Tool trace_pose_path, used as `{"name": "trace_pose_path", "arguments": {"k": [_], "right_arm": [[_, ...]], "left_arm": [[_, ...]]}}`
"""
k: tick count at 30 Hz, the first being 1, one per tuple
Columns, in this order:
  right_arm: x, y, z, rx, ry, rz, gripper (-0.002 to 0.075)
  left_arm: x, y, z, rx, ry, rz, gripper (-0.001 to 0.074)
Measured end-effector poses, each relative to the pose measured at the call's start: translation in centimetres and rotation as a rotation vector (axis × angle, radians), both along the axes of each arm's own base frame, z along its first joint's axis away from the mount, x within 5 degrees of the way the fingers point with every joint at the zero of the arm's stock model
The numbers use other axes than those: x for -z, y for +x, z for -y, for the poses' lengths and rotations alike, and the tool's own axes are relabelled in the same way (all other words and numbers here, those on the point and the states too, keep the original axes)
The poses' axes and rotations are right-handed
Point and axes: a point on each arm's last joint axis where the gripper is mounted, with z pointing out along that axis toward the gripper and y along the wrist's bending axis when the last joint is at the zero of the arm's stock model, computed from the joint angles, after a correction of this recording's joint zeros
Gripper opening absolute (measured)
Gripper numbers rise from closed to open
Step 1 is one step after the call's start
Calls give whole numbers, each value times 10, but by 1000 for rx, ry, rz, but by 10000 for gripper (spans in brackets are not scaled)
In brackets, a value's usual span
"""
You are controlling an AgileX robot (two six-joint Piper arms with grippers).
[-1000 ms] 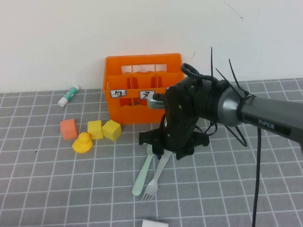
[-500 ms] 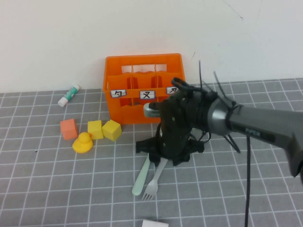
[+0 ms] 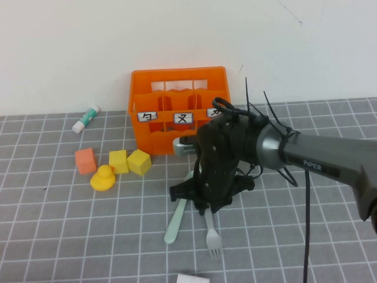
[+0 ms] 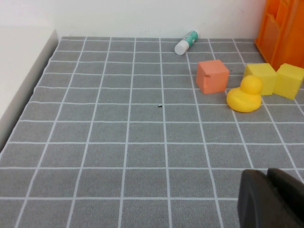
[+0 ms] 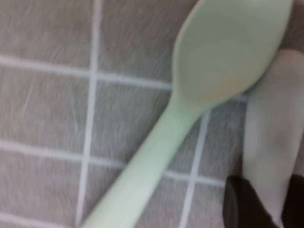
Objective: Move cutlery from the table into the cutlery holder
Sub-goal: Pick up the fork, then place the fork on the box
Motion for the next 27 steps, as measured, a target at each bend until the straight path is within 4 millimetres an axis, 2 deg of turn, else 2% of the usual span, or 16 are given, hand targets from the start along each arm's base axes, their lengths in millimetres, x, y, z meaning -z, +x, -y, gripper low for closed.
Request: {"name": "trace_pose_path", "arguments": {"k": [9,12,15,20,27], "right_arm": [[-6,-12,3,-171,-31,-45,160],[-24,-22,3,-251,-46,28,160],[-52,-34,6,-304,-14,170,160],[-89,-49,13,-329,198,464,160],[-112,-51,8,-319,535,906,160]], "left_arm": [[0,0,0,0,0,0,-1],[0,0,0,0,0,0,-1],[0,0,0,0,0,0,-1],[0,0,0,0,0,0,-1],[0,0,0,0,0,0,-1]]}}
